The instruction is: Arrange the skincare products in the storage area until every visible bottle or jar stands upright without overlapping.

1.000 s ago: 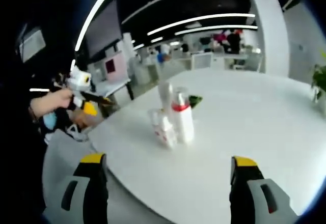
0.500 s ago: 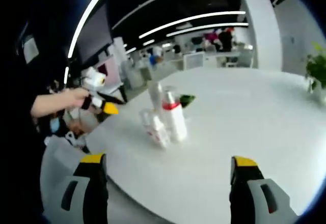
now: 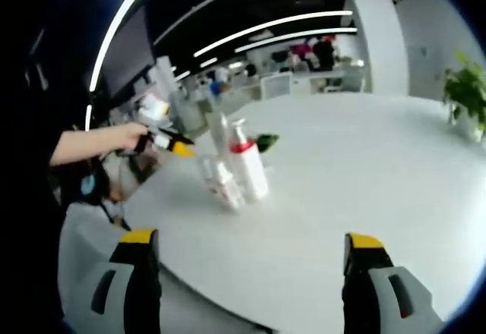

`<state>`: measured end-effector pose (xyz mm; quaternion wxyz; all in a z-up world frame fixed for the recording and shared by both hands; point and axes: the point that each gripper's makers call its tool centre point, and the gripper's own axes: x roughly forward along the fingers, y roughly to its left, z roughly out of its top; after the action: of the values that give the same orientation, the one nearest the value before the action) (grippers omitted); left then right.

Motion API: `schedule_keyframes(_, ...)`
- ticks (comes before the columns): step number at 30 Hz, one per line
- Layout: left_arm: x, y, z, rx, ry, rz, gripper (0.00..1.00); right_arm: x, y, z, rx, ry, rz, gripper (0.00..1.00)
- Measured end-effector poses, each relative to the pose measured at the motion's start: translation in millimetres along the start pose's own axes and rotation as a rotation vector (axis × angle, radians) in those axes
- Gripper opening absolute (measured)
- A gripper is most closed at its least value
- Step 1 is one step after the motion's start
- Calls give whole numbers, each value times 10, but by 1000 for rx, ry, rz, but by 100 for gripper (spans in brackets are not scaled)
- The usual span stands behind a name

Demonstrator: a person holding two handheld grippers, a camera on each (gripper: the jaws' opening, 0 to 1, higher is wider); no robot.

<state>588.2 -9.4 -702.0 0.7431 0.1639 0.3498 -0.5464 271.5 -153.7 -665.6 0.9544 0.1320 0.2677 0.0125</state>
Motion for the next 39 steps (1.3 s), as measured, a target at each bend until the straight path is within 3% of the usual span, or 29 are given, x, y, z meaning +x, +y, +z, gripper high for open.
schedule_keyframes(10,382,279,183,73,33,53,84,3,-68,-50,17,13,-27,99)
schedule_keyframes(23,917,630,507,235,120,40,83,51,-257,-50,35,22,-54,99)
schedule_keyframes(30,1196,725,543,374,187,-2,86,81,-263,-129,35,52,-47,99)
schedule_keyframes(36,1330,804,571,427,230,-27,86,71,-292,-157,49,60,-60,99)
schedule_keyframes(39,1392,830,576,491,270,-56,86,83,-297,-176,54,66,-61,99)
